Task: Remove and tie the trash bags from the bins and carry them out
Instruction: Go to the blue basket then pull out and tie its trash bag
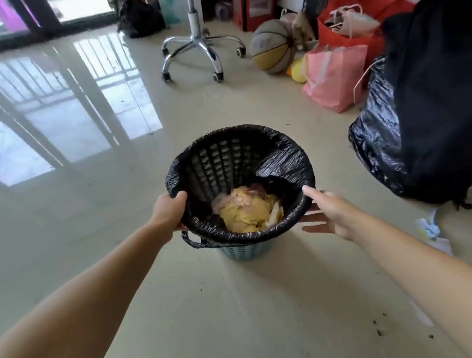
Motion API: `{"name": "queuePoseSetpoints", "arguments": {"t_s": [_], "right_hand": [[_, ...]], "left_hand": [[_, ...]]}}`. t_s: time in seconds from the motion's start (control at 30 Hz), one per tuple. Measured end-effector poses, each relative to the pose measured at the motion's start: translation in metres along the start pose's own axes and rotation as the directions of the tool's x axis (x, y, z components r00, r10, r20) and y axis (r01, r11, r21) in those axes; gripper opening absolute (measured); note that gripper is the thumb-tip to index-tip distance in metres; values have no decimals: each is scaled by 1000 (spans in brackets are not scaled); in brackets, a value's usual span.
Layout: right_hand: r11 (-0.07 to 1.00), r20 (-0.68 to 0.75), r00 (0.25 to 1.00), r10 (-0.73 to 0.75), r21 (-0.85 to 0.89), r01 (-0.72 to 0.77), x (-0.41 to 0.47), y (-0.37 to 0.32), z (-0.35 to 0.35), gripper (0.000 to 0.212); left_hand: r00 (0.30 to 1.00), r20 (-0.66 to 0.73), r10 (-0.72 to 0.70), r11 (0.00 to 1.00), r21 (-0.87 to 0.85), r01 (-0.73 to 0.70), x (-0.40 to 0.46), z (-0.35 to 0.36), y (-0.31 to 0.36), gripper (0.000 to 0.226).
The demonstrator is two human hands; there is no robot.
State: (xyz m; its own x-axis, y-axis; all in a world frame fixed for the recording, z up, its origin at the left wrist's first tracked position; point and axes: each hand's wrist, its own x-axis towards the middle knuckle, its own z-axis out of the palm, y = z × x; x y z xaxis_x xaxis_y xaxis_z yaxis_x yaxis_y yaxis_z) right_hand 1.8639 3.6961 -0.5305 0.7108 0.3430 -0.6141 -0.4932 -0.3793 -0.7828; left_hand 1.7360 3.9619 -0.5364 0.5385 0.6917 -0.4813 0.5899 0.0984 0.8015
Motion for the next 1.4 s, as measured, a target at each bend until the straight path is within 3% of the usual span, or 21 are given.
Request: {"name": "queuePoseSetpoints", "arguments": {"t_s": [0.1, 0.23, 0.33, 0.4, 0.47, 0.57, 0.7, 0.8, 0.87, 1.0, 1.1, 1.27, 1.4], "right_hand": [[994, 127, 992, 14, 107, -28, 4, 10, 19, 32], [928, 141, 988, 63, 357, -110, 10, 25, 25, 46], [862, 170, 980, 103, 476, -174, 12, 24, 27, 52], [828, 180, 980, 90, 533, -174, 11, 19, 26, 38], [807, 175, 983, 52, 572, -145, 9, 13, 21, 30], [820, 162, 987, 22, 561, -111, 10, 12, 14, 21], [845, 179, 984, 12, 524, -105, 9, 17, 17, 14], [822, 209, 978, -7, 558, -113, 6, 18, 17, 9], [821, 221, 975, -27, 561, -104, 5, 17, 16, 6], [846, 226, 974, -10, 521, -113, 0, 14, 21, 6], [828, 264, 962, 75, 521, -208, -1, 12, 22, 13], [792, 324, 939, 115, 541, -283, -7, 21, 37, 50], [789, 190, 980, 63, 592, -166, -12, 17, 42, 37]], "left_hand": [[1000, -17, 15, 1000, -11, -16, 2, -30, -16, 20], [998, 29, -48, 959, -277, 54, 8, -51, -26, 49], [965, -18, -263, 958, -126, 258, 9, -54, -47, 56], [909, 154, -386, 914, -69, 400, -5, -42, -50, 44], [880, 261, -397, 889, -132, 439, -15, -29, -46, 38], [879, 281, -385, 823, -326, 465, -9, -23, -41, 55], [840, 336, -426, 770, -353, 532, -17, -24, -49, 23], [826, 394, -403, 820, -245, 518, -25, -14, -59, 30], [829, 408, -382, 795, -314, 520, -27, -9, -58, 23], [879, 304, -367, 765, -439, 471, -20, -19, -52, 5], [888, 277, -367, 757, -467, 458, -18, -26, -53, 19], [826, 406, -392, 720, -423, 550, -35, -14, -56, 26], [854, 377, -359, 750, -428, 504, -37, -12, -53, 18]]}}
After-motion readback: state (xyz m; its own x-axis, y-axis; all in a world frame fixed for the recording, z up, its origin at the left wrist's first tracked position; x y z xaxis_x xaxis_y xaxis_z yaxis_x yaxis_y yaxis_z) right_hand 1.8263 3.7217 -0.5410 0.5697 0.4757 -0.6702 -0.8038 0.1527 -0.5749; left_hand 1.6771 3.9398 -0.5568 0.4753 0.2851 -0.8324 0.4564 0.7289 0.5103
